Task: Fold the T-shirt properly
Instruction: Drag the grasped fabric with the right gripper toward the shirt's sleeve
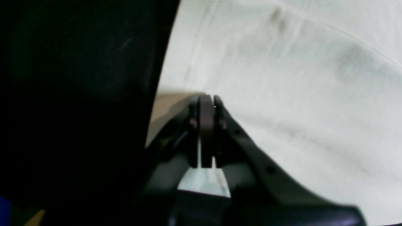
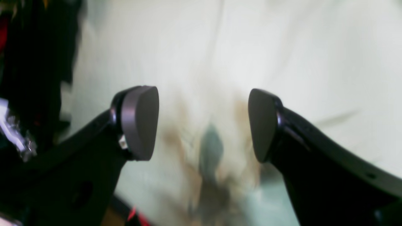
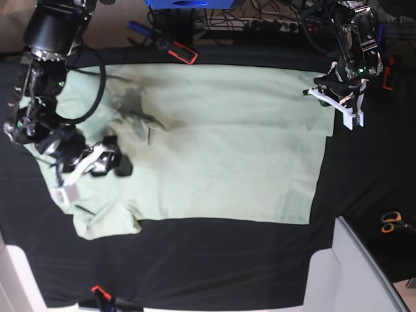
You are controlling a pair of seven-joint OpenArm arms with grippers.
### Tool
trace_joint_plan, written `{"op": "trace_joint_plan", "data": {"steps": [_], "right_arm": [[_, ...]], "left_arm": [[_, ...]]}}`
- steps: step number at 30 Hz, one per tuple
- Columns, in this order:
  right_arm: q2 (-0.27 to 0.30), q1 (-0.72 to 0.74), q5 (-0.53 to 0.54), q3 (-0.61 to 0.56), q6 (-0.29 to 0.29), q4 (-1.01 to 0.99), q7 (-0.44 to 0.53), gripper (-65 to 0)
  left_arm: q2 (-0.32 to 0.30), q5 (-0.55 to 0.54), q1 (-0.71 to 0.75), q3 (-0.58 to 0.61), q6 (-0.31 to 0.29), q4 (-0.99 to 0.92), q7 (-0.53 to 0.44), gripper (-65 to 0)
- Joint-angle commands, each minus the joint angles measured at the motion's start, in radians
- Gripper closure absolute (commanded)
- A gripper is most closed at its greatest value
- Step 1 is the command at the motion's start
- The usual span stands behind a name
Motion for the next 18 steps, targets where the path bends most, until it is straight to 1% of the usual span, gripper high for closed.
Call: {"op": "trace_joint_plan", "data": {"steps": [1,2,3,5,7,9,10,11,14,16,18], "right_arm": [[0.040,-0.011,0.009,0.000,0.007,0.041,0.041,-42.7],[0.066,-0.022,0.007,-0.003,0.000,0.047,0.070,-42.7],[0.098,-0.022,0.007,0.002,-0.016,0.046,0.078,-42.7],[0.160,-0.020,0.007,0.003,-0.065,0.012,0.081,-42.7],[0.213,0.000,0.007,0.002,-0.091,-0.040,0.084,-42.7],[0.267,0.038,0.007,0.002,-0.094,-0.138,0.084,-42.7],[0.290,0.061,0.007,-0.001,-0.092,-0.183,0.086,-42.7],[0.319,0.093,0.007,-0.003,-0.092,-0.233,0.086,-42.7],[0.365,0.162,0.007,-0.006,-0.091,-0.348,0.115,-42.7],[0.390,0.202,0.007,-0.008,-0.091,-0.414,0.170,-42.7],[0.405,0.247,0.003,-0.015,-0.091,-0.485,0.218,-43.1]], "left_arm": [[-0.015,0.008,-0.001,-0.007,0.014,0.015,0.007,0.0],[-0.015,0.008,-0.001,-0.008,0.014,0.025,0.009,0.0],[-0.015,0.007,0.004,-0.008,0.014,0.044,0.012,0.0],[-0.015,0.007,0.010,-0.008,0.014,0.091,0.013,0.0],[-0.016,0.007,0.012,-0.008,0.014,0.142,0.015,0.0],[-0.015,0.007,0.006,-0.008,0.014,0.182,0.027,0.0],[-0.015,0.007,-0.002,-0.008,0.014,0.196,0.051,0.0],[-0.015,0.007,-0.024,-0.010,0.014,0.206,0.096,0.0],[-0.018,0.011,-0.120,-0.008,0.014,0.200,0.194,0.0],[-0.031,0.017,-0.191,-0.004,0.014,0.160,0.210,0.0],[-0.073,0.017,-0.261,0.018,0.014,0.096,0.211,0.0]]}}
